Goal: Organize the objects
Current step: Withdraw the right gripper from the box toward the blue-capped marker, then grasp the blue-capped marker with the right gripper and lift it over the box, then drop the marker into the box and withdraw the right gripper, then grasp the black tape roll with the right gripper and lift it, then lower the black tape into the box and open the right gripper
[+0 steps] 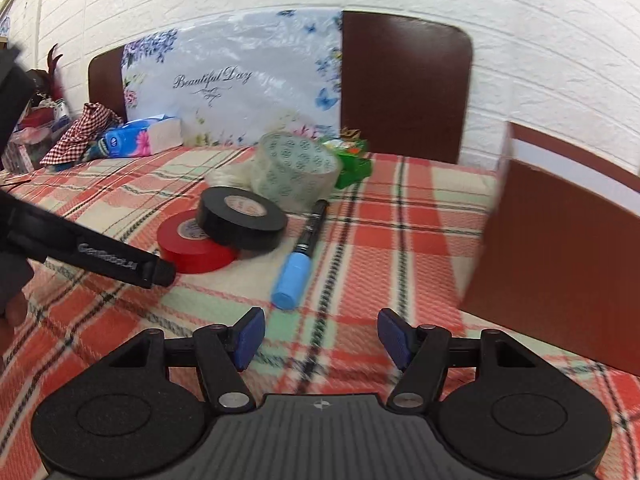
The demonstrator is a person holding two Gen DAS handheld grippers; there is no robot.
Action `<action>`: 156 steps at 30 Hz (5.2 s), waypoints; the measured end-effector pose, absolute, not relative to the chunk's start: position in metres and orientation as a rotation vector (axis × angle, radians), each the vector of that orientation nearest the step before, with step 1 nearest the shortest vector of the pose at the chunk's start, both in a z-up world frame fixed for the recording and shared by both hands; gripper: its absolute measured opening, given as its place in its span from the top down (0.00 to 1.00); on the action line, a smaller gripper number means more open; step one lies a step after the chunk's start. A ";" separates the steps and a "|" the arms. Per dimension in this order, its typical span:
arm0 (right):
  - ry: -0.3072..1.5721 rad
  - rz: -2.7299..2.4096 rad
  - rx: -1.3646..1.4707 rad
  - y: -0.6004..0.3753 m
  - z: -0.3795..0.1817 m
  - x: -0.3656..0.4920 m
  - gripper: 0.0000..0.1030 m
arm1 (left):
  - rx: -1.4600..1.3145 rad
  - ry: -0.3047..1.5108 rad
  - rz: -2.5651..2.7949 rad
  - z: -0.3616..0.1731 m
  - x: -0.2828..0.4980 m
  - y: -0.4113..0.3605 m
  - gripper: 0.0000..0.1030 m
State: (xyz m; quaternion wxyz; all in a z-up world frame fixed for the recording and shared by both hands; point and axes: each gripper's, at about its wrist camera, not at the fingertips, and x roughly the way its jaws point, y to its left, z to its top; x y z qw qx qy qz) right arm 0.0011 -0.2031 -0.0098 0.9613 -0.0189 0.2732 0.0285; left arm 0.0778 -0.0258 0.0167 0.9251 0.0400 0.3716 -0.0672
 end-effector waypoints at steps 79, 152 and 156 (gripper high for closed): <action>0.546 0.202 0.141 -0.203 -0.007 0.032 0.30 | -0.069 0.775 -0.147 0.029 0.050 0.041 0.43; 0.181 -0.405 0.112 -0.371 0.029 -0.092 0.22 | 0.296 0.605 -0.831 0.119 0.018 -0.305 0.56; 0.284 -0.351 0.176 -0.353 0.021 -0.093 0.22 | 0.295 0.649 -0.779 0.114 0.013 -0.281 0.56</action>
